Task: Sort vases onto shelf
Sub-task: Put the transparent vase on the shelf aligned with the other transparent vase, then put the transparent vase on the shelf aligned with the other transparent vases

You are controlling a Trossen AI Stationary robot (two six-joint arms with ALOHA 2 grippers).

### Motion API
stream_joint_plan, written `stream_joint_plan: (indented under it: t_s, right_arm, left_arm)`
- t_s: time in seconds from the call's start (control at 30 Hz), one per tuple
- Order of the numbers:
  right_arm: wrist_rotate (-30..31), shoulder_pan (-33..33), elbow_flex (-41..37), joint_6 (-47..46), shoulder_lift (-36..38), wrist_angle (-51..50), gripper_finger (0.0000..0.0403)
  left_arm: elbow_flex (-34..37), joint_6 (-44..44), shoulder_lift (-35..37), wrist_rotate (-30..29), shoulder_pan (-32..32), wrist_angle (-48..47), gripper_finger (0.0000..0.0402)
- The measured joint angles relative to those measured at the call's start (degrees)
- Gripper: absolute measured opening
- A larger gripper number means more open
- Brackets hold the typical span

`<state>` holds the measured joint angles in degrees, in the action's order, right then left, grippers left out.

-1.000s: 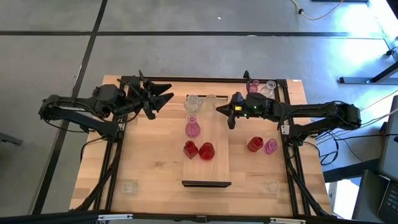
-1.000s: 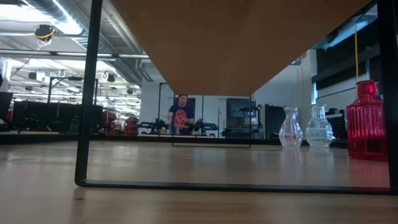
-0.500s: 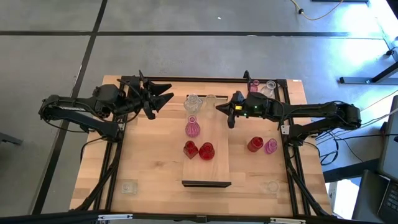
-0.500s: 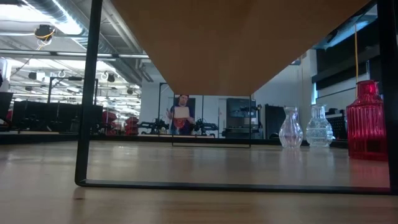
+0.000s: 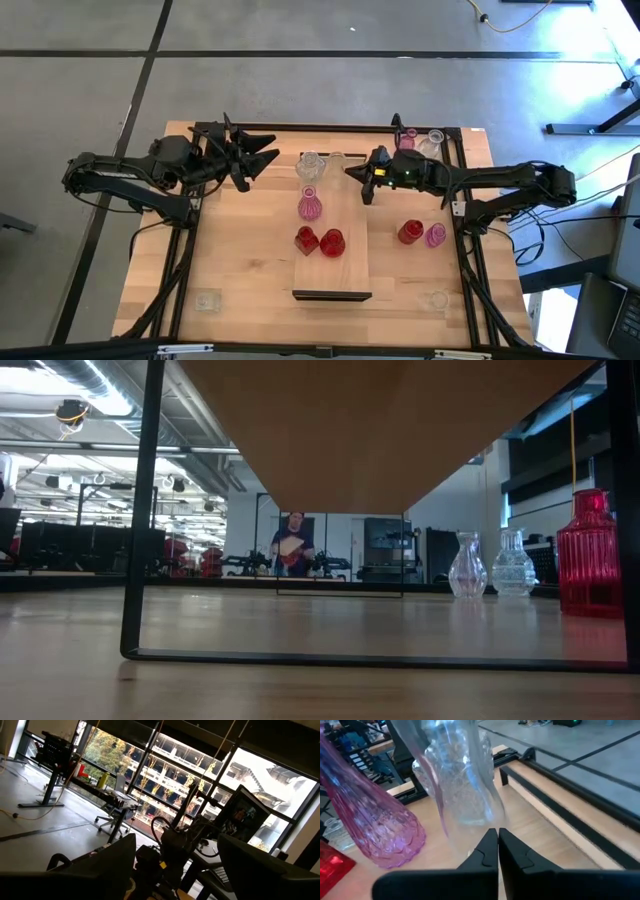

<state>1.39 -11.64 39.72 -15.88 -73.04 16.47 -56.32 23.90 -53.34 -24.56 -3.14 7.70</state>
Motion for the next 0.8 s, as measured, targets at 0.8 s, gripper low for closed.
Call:
stream_joint_plan:
  t_s: [0.8]
  right_arm:
    - [24.1,-6.2,11.8,-13.7,11.6,-57.5,0.0009]
  left_arm:
    - [0.0,0.0,0.0,0.6,0.0,-1.8,0.0274]
